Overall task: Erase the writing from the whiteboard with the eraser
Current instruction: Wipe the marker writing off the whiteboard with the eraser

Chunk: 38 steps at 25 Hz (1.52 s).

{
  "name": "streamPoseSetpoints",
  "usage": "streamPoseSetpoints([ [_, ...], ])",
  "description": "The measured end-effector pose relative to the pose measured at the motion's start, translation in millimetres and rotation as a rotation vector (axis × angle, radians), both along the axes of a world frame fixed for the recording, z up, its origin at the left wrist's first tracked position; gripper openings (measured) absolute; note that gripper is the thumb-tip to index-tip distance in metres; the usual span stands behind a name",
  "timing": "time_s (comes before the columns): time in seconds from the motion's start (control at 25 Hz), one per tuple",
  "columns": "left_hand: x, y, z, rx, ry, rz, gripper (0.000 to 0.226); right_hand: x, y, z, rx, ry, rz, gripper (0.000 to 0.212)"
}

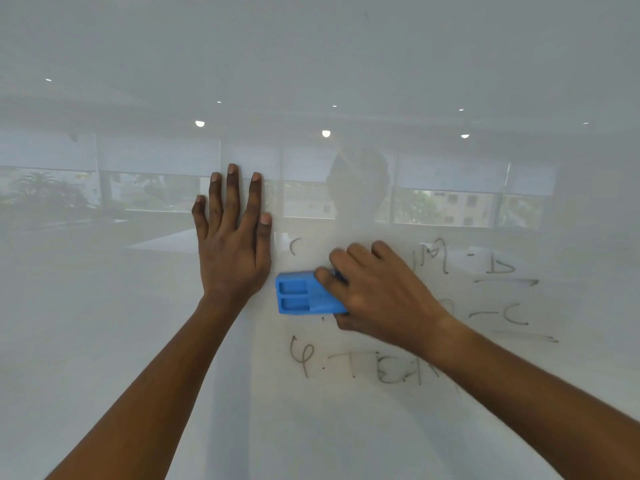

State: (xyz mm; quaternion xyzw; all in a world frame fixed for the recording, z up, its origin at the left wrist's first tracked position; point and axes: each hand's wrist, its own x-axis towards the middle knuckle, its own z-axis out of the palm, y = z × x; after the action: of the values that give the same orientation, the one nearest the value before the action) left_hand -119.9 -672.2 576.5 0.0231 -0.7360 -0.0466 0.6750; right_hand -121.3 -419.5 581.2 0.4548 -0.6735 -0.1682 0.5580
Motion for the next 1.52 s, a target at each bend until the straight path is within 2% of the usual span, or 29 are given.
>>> streamPoseSetpoints([
  [0.12, -1, -1, 0, -0.004, -0.004, -0.006, 0.057, 0, -9, 49, -0.231, 0.024, -0.048, 0.055],
  [0.2, -1, -1, 0, 0.001, -0.007, -0.008, 0.057, 3, -14, 54, -0.323, 0.017, -0.063, 0.053],
  [0.24, -1, -1, 0, -0.001, -0.009, -0.011, 0.058, 5, -15, 46, -0.281, 0.0, -0.064, 0.052],
  [0.36, 0, 0, 1, -0.001, -0.011, 0.002, 0.058, 11, -11, 9, 0.009, -0.024, -0.06, 0.041],
  [0.48, 0, -1, 1, 0.003, -0.023, 0.003, 0.058, 15, -10, 15, 0.075, -0.004, -0.087, 0.038],
  [0.64, -1, -1, 0, 0.008, -0.019, -0.003, 0.058, 15, -12, 95, -0.337, 0.074, -0.172, 0.048],
  [0.68, -1, -1, 0, 0.01, -0.015, -0.003, 0.057, 17, -13, 103, -0.366, 0.08, -0.181, 0.047],
  [0.72, -1, -1, 0, 0.01, -0.015, -0.003, 0.057, 18, -15, 98, -0.332, 0.084, -0.162, 0.045],
  [0.8, -1, -2, 0, -0.004, -0.012, 0.001, 0.058, 23, -21, 59, -0.13, 0.055, -0.095, 0.036],
  [0.92, 0, -2, 0, -0.004, -0.014, 0.007, 0.058, 28, -21, -6, 0.11, 0.03, -0.121, 0.019],
  [1.04, 0, -1, 0, 0.0, -0.024, 0.002, 0.058, 17, -15, 15, 0.007, 0.0, -0.114, 0.034],
  [1.16, -1, -1, 1, 0.011, -0.016, -0.006, 0.058, 10, -6, 75, -0.358, 0.03, -0.134, 0.054],
  [1.24, -1, 0, 0, 0.016, -0.009, -0.008, 0.057, 9, -3, 83, -0.486, -0.007, -0.124, 0.053],
  [1.28, -1, 1, 0, 0.014, -0.006, -0.007, 0.057, 8, -3, 73, -0.485, -0.018, -0.099, 0.052],
  [1.44, 1, 0, 0, 0.011, -0.01, -0.006, 0.057, 5, -5, -1, -0.281, 0.027, -0.062, 0.047],
  [1.52, 1, 2, 1, 0.014, -0.007, -0.003, 0.057, -3, -2, -17, -0.295, 0.066, -0.064, 0.047],
])
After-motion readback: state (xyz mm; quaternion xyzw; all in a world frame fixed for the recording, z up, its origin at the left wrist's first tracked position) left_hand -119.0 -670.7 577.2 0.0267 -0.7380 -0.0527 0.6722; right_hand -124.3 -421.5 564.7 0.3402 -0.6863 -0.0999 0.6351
